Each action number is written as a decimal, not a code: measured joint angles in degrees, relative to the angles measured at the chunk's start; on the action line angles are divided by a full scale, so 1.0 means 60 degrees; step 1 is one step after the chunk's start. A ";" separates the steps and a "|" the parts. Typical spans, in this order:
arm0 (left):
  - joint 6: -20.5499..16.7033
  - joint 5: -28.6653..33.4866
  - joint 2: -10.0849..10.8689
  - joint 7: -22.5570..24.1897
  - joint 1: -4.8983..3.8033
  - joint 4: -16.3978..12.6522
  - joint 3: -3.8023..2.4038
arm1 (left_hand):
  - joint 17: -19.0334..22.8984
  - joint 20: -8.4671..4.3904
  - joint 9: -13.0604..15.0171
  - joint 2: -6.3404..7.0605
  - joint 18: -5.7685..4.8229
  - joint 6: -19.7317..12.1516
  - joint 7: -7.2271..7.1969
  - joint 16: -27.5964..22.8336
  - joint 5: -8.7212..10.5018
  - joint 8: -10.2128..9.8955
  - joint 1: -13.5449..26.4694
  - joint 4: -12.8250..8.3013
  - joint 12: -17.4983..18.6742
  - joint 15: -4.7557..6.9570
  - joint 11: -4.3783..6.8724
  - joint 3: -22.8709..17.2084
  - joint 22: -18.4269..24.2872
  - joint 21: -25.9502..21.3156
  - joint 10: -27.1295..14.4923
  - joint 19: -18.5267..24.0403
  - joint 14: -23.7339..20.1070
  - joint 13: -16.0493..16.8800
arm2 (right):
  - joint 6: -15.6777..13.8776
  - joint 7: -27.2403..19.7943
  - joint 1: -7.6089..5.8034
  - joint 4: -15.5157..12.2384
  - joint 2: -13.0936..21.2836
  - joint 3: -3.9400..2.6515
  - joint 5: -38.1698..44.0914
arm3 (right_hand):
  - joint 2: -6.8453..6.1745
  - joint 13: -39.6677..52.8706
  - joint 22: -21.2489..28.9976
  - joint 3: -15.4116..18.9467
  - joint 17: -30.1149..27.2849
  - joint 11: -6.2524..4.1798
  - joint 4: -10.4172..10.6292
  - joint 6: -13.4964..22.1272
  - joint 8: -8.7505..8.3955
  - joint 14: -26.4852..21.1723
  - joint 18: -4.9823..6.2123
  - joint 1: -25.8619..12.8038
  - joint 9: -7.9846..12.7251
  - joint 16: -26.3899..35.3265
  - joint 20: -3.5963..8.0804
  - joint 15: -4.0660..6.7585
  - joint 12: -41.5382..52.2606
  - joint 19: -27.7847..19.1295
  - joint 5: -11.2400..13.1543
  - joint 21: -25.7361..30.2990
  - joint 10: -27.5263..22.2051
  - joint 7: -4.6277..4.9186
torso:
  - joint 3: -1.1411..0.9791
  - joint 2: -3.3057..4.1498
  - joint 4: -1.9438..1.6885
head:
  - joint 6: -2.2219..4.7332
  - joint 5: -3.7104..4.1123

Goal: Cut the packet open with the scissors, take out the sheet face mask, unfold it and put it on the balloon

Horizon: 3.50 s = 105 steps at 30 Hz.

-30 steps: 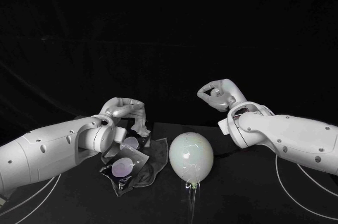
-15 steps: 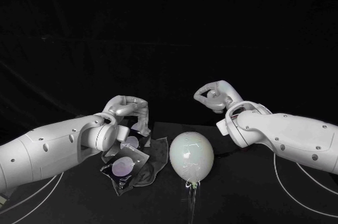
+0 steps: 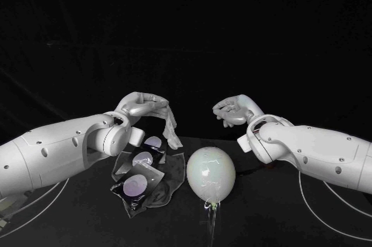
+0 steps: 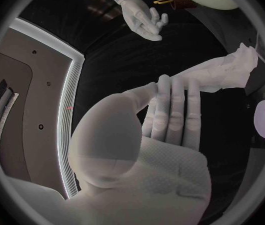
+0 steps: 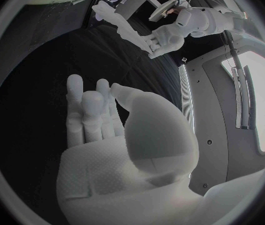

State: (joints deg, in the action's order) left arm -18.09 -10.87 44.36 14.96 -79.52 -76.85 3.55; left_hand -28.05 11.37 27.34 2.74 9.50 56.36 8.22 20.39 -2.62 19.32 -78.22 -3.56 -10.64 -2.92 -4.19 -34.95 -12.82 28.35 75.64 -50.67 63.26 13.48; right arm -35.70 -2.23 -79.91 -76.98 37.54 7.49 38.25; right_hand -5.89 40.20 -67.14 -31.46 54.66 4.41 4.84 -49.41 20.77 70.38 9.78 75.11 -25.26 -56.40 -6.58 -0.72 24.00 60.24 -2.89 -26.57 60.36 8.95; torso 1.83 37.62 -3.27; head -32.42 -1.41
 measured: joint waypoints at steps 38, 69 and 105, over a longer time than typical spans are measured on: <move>0.1485 -0.0661 -0.0602 -0.0006 -0.1380 0.0035 -0.0267 | -0.0019 0.0000 0.0003 0.0034 -0.0036 -0.0005 -0.0004 0.0000 -0.0002 0.0013 0.0032 0.0000 0.0000 -0.0017 -0.0037 0.0003 -0.0026 0.0035 -0.0032 0.0069 -0.0017 0.0045 | 0.3424 -0.0423 0.0398 0.1426 -0.0928 0.0179 -0.2584 | -0.0048 -0.5055 0.3448 0.3644 -0.3471 0.1039 0.1927 0.0785 -0.1631 -0.5221 -0.0082 0.0158 0.0515 0.3896 -0.1399 -0.1393 -0.2903 -0.2731 0.0000 0.3823 -0.0489 0.0438 | -0.0003 0.0003 -0.0005 | 0.0337 0.0213; 0.1652 -0.0725 -0.0662 0.0002 -0.1457 -0.0215 -0.0331 | -0.0027 0.0033 0.0144 0.0025 -0.0044 -0.0051 -0.0018 0.0000 0.0022 0.0027 0.0022 0.0000 0.0001 -0.0018 -0.0005 0.0004 -0.0038 0.0076 -0.0068 0.0101 -0.0018 0.0069 | 0.5200 -0.1724 0.0455 0.1320 -0.0796 0.0189 -0.5482 | 0.0846 -0.5912 0.5090 0.4812 -0.4860 0.1110 0.1905 0.0528 -0.1766 -0.5594 -0.0117 0.0863 0.0550 0.5017 -0.1620 -0.1600 -0.3140 -0.3326 0.0001 0.3822 -0.0418 0.0302 | -0.0009 0.0016 -0.0015 | 0.0312 0.0181; 0.1664 -0.0712 -0.0632 -0.0001 -0.1458 -0.0334 -0.0331 | -0.0032 0.0033 0.0274 0.0061 -0.0049 -0.0087 -0.0021 0.0000 0.0000 0.0028 0.0058 0.0028 0.0001 -0.0033 -0.0020 -0.0024 -0.0048 0.0074 -0.0082 0.0101 -0.0033 0.0080 | 0.5226 -0.1804 0.0457 0.1364 -0.1014 0.0189 -0.5384 | 0.1847 -0.5935 0.5771 0.3765 -0.5049 0.0199 0.0966 -0.1130 -0.0982 -0.3929 -0.0016 0.3178 0.0364 0.4370 -0.1274 -0.1002 -0.2384 -0.2393 0.0011 0.3541 0.1605 -0.0041 | 0.0003 0.0006 -0.0012 | 0.0285 0.0161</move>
State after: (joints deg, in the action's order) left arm -8.10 -15.14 40.57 14.95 -88.26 -78.85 1.56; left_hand -28.24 11.57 28.99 3.11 9.21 55.84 8.09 20.39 -2.62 19.49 -77.88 -3.39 -10.64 -3.11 -4.31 -35.10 -13.11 28.79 75.14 -50.06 63.06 13.96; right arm -4.34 -13.06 -77.17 -68.79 31.45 8.62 5.95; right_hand 5.20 4.59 -32.52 -8.88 24.37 5.60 10.64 -56.19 14.88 46.81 9.68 94.18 -23.08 -30.18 -14.22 -6.73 9.70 45.88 -2.82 -5.32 69.99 8.71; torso 1.85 37.66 -3.35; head -30.71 -0.44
